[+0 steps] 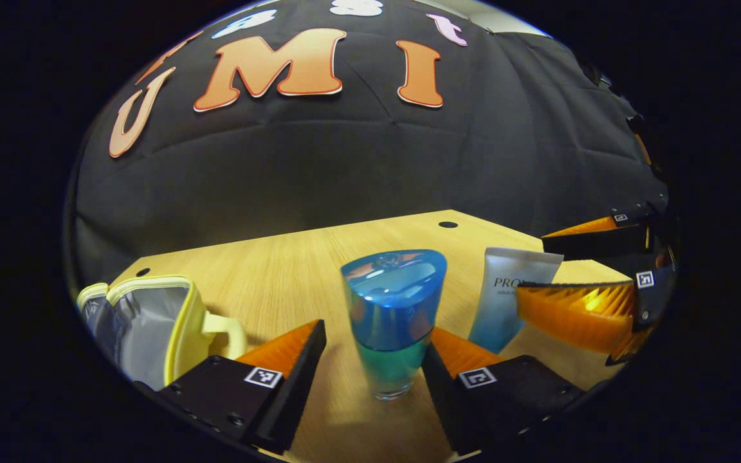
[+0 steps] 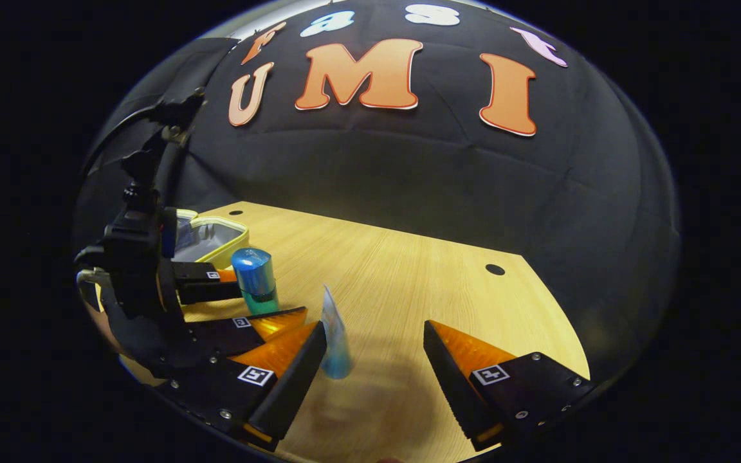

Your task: First open the suitcase, pack the skin care products into it, and then close the suitcase.

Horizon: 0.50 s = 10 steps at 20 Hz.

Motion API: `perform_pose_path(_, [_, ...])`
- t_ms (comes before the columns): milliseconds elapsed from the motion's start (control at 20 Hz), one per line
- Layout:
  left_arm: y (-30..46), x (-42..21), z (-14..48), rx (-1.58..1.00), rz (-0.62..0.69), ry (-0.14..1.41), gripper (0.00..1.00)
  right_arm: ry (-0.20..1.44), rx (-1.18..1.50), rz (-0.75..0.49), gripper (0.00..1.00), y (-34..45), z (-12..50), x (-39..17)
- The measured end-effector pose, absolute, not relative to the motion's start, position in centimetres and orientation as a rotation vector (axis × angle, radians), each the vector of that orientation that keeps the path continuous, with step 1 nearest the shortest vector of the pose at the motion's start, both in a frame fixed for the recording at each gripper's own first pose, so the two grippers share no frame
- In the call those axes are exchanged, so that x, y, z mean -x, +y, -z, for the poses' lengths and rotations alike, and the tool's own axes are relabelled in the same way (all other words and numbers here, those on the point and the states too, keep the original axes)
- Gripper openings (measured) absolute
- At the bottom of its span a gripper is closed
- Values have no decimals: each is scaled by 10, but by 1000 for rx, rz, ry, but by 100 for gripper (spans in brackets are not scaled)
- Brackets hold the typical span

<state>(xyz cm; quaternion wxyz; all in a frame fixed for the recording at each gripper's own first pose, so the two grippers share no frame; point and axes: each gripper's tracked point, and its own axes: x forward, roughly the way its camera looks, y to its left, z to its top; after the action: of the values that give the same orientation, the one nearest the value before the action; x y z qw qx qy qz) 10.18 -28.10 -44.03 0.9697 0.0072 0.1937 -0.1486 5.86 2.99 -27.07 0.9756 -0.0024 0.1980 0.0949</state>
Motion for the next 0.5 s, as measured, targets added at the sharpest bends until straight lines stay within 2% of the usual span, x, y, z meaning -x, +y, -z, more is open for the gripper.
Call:
perform_pose_path(50, [-284,-101,440,-4,307,395,72,403,5,-204,96,33,272,-58])
perform_pose_path(100, [-286,-101,439,-3,308,394,65,406,6,-215,96,35,273,-58])
perform_pose_path(150, [-288,-104,440,-2,309,397,53,413,7,-228,96,38,275,-57])
perform_pose_path(500, [-279,-99,437,38,268,413,48,470,-54,-279,96,50,301,-59])
